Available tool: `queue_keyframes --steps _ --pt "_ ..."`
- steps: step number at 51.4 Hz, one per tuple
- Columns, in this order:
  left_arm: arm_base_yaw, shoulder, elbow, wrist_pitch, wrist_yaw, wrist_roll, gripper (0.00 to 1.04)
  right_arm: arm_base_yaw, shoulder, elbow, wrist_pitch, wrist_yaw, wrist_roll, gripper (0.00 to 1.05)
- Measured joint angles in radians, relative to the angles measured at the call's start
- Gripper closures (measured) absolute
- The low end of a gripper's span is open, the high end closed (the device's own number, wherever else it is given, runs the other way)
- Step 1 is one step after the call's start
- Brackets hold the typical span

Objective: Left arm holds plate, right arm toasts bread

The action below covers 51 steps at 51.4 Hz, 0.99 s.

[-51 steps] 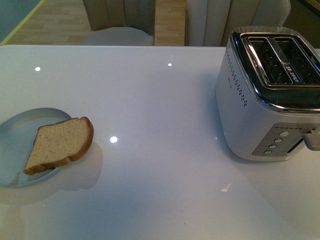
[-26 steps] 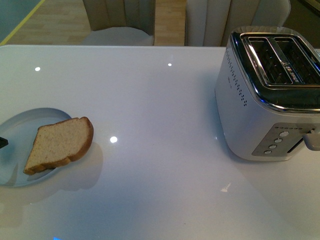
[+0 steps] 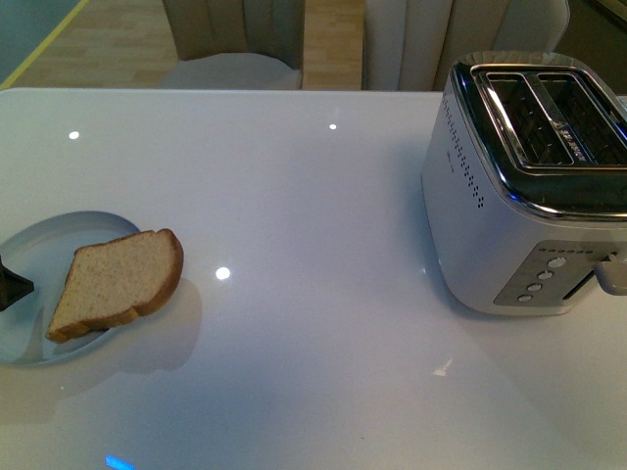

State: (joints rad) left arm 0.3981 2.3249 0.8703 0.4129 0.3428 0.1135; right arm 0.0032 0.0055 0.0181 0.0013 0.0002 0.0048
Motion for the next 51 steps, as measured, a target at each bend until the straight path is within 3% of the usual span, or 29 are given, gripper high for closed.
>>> queue_keyframes --steps 19,25,34,43,46,51 --pt "-0.031 0.022 0.011 0.0 -0.01 -0.011 0.09 0.0 0.0 0.0 0.0 0.0 0.0 0.09" --pt "-0.032 0.028 0.012 0.0 -0.014 -0.014 0.26 0.0 0.0 0.0 0.0 0.0 0.0 0.09" --pt "-0.032 0.036 0.012 -0.005 -0.029 -0.032 0.63 0.0 0.0 0.0 0.0 0.0 0.0 0.09" --pt "-0.025 0.038 0.016 -0.027 -0.018 -0.099 0.93 0.0 0.0 0.0 0.0 0.0 0.0 0.09" --pt "-0.018 0.037 0.021 -0.034 0.005 -0.144 1.01 0.0 0.0 0.0 0.0 0.0 0.0 0.09" --pt "-0.009 0.032 0.024 -0.048 0.028 -0.204 1.02 0.0 0.0 0.0 0.0 0.0 0.0 0.09"
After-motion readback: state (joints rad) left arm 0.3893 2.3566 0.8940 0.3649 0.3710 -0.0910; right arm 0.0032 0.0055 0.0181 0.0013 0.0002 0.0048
